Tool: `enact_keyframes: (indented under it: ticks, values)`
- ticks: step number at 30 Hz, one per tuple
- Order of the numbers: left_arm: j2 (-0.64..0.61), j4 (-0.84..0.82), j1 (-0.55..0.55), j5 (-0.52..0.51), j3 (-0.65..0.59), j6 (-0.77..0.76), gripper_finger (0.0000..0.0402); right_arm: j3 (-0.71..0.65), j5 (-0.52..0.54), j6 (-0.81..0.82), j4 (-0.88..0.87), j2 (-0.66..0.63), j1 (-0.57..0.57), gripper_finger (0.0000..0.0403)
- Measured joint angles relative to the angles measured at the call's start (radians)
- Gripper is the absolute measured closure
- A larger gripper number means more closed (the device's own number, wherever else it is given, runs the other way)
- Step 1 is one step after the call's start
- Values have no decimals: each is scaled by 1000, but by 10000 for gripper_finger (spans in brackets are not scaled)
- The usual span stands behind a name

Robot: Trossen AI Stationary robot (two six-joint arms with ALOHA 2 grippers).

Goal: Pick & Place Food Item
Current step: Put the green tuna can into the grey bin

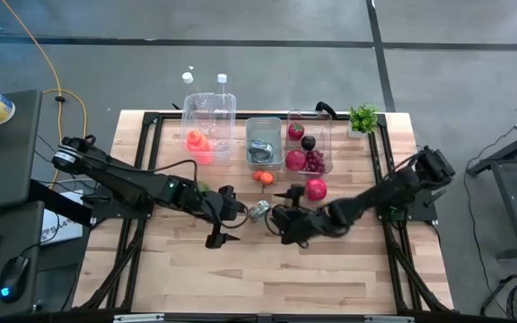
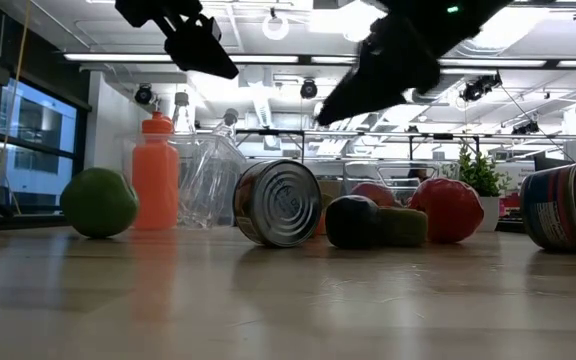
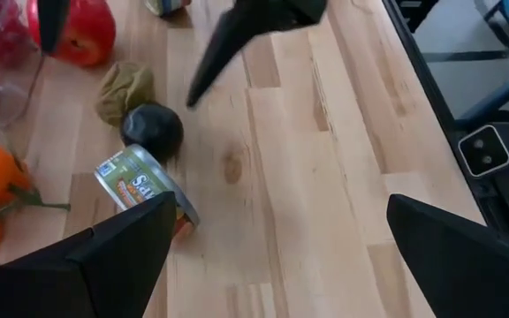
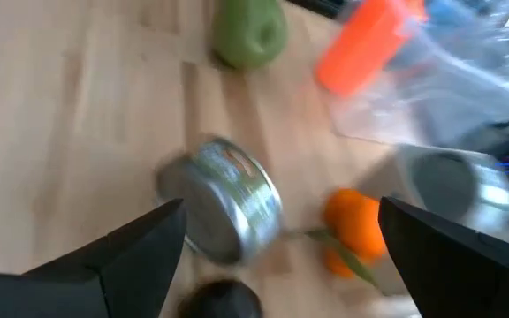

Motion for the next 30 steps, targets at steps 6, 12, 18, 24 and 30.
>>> enact_keyframes:
  ticks: [6, 12, 18, 24, 30]
  values:
    - [0, -2, -5, 1, 0, -5, 2, 0, -292, -78, 72, 20, -90, 42]
    - [0, -2, -5, 0, 0, -1, 2, 2, -413, -269, 172, 69, -151, 42]
    - [0, -1, -2, 0, 0, 10, 2, 0, -494, -284, 203, 108, -204, 42]
    - [0, -2, -2, 0, 0, 11, 2, 0, -549, -269, 199, 108, -247, 42]
    - [0, -2, -2, 0, 0, 11, 2, 0, -648, -264, 202, 126, -281, 42]
